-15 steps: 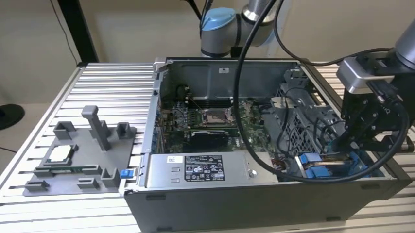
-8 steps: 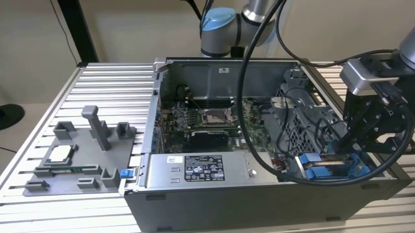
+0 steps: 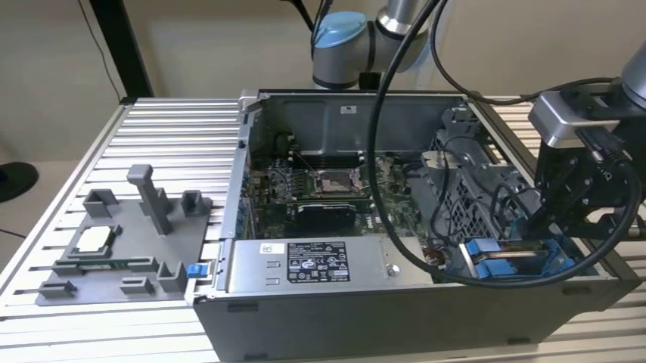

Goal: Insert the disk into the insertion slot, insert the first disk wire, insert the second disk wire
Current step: 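Insert the first disk wire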

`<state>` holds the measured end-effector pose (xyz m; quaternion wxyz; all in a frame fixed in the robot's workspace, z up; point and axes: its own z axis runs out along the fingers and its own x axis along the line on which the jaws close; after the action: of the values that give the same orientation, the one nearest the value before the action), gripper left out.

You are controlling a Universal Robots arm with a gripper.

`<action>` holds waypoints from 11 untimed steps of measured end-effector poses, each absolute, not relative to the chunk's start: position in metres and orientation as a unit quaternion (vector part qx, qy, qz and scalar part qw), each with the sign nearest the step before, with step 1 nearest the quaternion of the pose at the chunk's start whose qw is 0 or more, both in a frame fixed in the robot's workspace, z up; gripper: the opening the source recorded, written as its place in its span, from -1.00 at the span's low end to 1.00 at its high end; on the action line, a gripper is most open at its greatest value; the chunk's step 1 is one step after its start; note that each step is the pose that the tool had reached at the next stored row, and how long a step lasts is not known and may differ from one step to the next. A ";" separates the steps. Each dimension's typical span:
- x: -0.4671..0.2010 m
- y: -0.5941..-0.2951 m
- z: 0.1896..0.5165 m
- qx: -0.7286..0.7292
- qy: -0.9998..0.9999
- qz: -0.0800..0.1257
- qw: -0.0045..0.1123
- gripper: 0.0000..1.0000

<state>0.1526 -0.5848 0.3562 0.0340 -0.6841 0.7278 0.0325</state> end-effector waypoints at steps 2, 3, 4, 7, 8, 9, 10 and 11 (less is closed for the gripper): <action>0.153 -0.585 0.355 -0.684 0.728 0.033 0.034 -1.00; 0.153 -0.585 0.355 -0.684 0.728 0.033 0.034 -1.00; 0.154 -0.585 0.355 -0.684 0.728 0.033 0.034 -1.00; 0.154 -0.585 0.353 -0.684 0.728 0.033 0.034 -1.00; 0.155 -0.585 0.352 -0.684 0.728 0.033 0.034 -1.00; 0.155 -0.585 0.351 -0.684 0.728 0.033 0.033 -1.00; 0.155 -0.585 0.351 -0.684 0.728 0.033 0.034 -1.00; 0.156 -0.585 0.350 -0.684 0.728 0.033 0.033 -1.00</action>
<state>0.1561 -0.5850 0.3502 0.0334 -0.6841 0.7279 0.0331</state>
